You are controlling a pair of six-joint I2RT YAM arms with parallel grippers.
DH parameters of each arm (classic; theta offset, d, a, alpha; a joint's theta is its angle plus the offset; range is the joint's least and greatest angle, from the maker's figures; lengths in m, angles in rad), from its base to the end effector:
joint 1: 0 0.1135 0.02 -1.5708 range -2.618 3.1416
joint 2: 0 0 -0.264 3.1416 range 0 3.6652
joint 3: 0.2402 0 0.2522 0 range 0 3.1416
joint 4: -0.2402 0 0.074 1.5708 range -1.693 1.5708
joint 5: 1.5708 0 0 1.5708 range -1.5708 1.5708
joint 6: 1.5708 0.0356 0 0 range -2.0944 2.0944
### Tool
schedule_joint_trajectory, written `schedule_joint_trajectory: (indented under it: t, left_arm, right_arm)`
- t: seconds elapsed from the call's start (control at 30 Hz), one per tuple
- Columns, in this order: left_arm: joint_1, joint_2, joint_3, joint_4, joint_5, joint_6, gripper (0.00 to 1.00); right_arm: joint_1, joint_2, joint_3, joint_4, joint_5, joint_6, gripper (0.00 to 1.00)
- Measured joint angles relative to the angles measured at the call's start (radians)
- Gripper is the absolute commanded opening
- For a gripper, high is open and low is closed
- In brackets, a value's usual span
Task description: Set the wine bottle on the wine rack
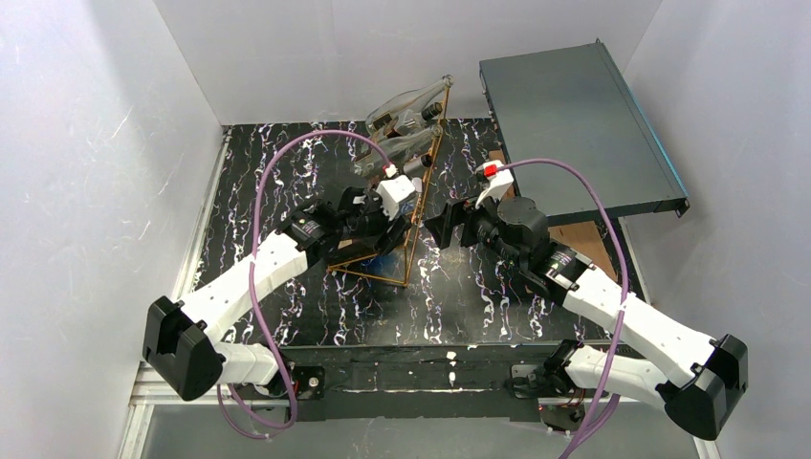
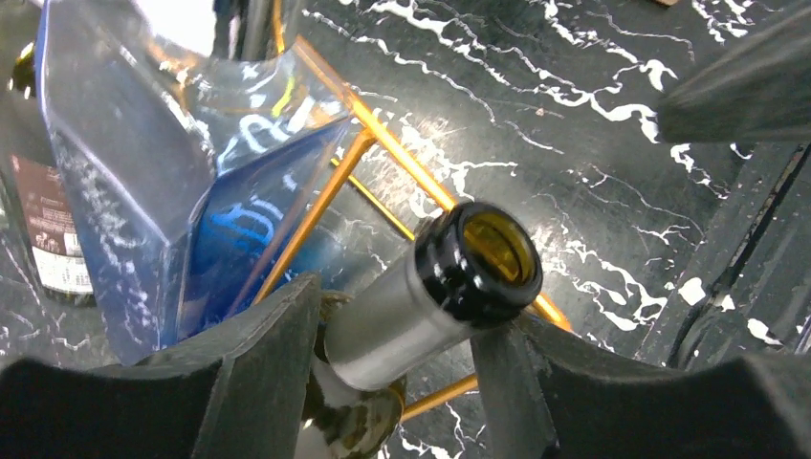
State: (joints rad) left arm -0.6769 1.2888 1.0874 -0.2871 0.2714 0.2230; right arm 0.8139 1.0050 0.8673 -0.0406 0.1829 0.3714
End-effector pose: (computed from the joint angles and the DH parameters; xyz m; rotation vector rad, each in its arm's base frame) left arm 0.2233 -0.1917 0.3260 1.0583 1.7987 -0.5580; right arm 0.1672 0.1676 0.3428 -0.2595 1.7807 0.7012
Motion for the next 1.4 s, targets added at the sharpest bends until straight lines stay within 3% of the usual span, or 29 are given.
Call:
schedule_joint_trajectory:
  t: [0.07, 0.2, 0.67, 1.13, 1.4]
  left_arm:
    - [0.004, 0.003, -0.001, -0.019, -0.013, -0.011, 0.6]
    - [0.011, 0.003, 0.002, -0.029, -0.045, -0.034, 0.78]
    - [0.021, -0.036, 0.004, -0.084, -0.117, -0.06, 0.98]
    - [0.0, -0.141, 0.009, -0.229, -0.089, -0.069, 0.98]
    - [0.0, -0.296, 0.144, -0.29, -0.135, -0.092, 0.98]
  right_arm:
    - [0.0, 0.0, 0.0, 0.0, -0.001, 0.0, 0.98]
    - [0.0, 0.0, 0.0, 0.002, -0.003, 0.0, 0.98]
    - [0.0, 0.0, 0.0, 0.005, -0.003, 0.0, 0.98]
    - [0.0, 0.0, 0.008, -0.045, -0.002, -0.012, 0.98]
    - [0.0, -0.002, 0.081, -0.125, 0.006, -0.039, 0.98]
